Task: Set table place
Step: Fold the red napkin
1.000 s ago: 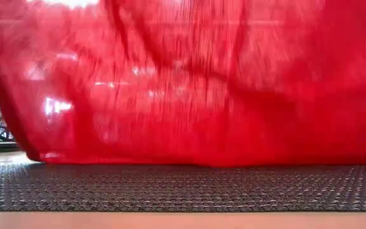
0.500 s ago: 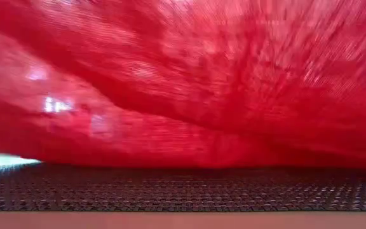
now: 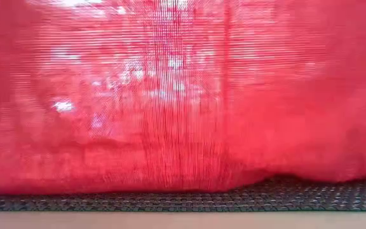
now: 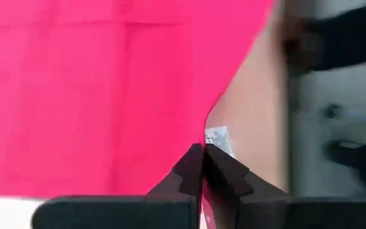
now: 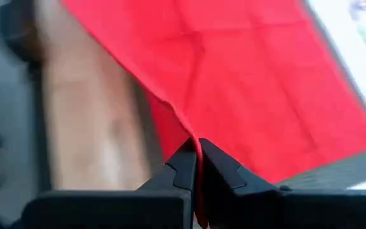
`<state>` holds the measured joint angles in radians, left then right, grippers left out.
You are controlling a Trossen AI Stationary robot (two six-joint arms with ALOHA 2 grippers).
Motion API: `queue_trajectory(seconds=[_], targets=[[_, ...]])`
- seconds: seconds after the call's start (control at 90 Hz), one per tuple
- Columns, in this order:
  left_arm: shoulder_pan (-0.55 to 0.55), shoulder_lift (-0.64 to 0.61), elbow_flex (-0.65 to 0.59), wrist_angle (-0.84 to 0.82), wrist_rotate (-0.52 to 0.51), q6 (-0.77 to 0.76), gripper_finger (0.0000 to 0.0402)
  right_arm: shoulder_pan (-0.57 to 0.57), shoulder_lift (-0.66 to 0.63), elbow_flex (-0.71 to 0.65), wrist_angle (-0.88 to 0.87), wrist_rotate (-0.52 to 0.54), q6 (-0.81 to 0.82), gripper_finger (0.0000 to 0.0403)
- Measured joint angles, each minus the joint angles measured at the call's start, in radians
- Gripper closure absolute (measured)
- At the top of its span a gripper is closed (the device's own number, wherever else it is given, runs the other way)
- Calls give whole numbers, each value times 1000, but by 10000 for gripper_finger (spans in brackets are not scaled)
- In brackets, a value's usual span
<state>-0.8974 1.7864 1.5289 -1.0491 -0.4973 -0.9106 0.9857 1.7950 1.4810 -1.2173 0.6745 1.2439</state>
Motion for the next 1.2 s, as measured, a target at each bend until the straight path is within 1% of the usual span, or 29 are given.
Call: queue_trajectory(seconds=[0.144,0.333,0.433,0.556,0.722,0.811,0.889,1.044,1.122,1.2], targets=[[67,-52,-45,-75,-28,10,402,-96,-3,-55,-76,-1,15,403],[175,-149,-209,-71,-38,38,402,-224,-17,-163,-85,6,16,403],[223,-211,-311,-31,-44,65,402,-284,-23,-221,-81,8,16,403],[272,-273,-422,97,-44,131,402,-337,-21,-302,-49,9,13,403],[309,-315,-551,266,-38,208,402,-370,-21,-405,80,3,-7,403],[316,-324,-614,340,-31,208,402,-372,-21,-445,167,-25,-21,403],[316,-322,-667,402,-31,186,402,-371,-21,-469,214,-28,-32,403],[321,-319,-733,513,-35,167,402,-373,-21,-490,213,-29,-32,403],[325,-328,-737,513,-43,167,402,-375,-22,-487,202,-28,-37,403],[333,-349,-717,480,-76,171,402,-381,-39,-474,172,-28,-38,403]])
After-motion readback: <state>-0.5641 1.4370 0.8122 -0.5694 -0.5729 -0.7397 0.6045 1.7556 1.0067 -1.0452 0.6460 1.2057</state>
